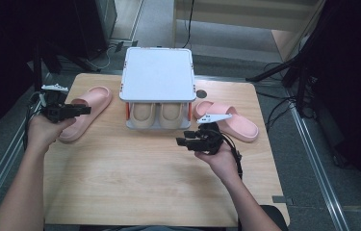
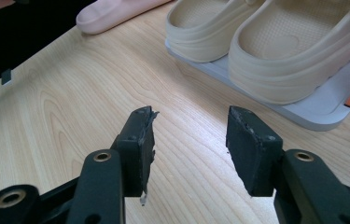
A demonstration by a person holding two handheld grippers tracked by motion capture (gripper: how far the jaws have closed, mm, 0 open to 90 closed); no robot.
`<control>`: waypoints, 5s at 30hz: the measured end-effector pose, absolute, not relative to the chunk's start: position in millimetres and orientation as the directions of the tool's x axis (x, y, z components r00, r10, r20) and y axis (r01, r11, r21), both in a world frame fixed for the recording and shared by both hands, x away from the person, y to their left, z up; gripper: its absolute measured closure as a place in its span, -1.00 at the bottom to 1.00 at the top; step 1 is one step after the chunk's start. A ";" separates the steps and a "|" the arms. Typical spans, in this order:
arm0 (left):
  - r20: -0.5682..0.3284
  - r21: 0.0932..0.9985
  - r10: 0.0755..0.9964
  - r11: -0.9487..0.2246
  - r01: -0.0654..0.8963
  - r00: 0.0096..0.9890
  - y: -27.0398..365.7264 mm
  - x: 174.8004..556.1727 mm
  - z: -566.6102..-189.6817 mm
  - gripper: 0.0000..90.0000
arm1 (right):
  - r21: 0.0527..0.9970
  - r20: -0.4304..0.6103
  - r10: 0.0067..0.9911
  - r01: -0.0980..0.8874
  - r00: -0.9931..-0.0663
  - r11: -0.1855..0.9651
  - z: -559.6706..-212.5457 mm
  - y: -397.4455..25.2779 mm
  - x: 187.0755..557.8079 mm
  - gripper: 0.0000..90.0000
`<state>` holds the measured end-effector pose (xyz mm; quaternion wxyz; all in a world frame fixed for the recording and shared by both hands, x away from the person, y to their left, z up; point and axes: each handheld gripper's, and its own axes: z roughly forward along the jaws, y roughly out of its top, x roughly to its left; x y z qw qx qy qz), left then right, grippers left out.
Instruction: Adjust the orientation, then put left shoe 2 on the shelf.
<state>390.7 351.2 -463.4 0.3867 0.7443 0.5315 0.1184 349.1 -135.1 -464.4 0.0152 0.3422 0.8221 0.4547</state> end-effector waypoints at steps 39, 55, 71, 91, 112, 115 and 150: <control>-0.241 0.694 0.923 -0.052 0.718 0.299 354.6 433.6 -489.6 0.85 | 0.746 0.294 0.657 0.597 -0.694 0.297 -471.8 -172.2 326.3 0.14; -0.238 0.643 0.946 -0.016 0.766 0.221 325.9 435.1 -485.7 0.85 | 0.739 0.292 0.631 0.588 -0.719 0.328 -474.2 -159.2 334.6 0.13; -0.252 0.664 0.948 0.024 0.747 0.193 288.2 447.4 -496.0 0.75 | 0.739 0.290 0.630 0.587 -0.720 0.330 -474.8 -158.9 334.5 0.14; -0.213 0.687 0.942 -0.045 0.725 0.259 328.0 413.3 -463.7 0.89 | 0.739 0.294 0.630 0.589 -0.719 0.328 -473.3 -158.9 334.3 0.13; -0.255 0.673 0.943 0.015 0.740 0.212 374.9 422.7 -496.9 0.36 | 0.733 0.289 0.632 0.591 -0.719 0.337 -475.3 -158.4 333.9 0.13; -0.232 0.669 0.948 -0.006 0.743 0.216 369.9 427.9 -501.5 0.31 | 0.731 0.288 0.635 0.593 -0.717 0.338 -475.8 -159.1 333.4 0.13; -0.192 0.674 0.975 0.046 0.738 0.115 367.8 438.5 -498.6 0.83 | 0.732 0.285 0.653 0.599 -0.701 0.323 -476.9 -168.4 326.3 0.13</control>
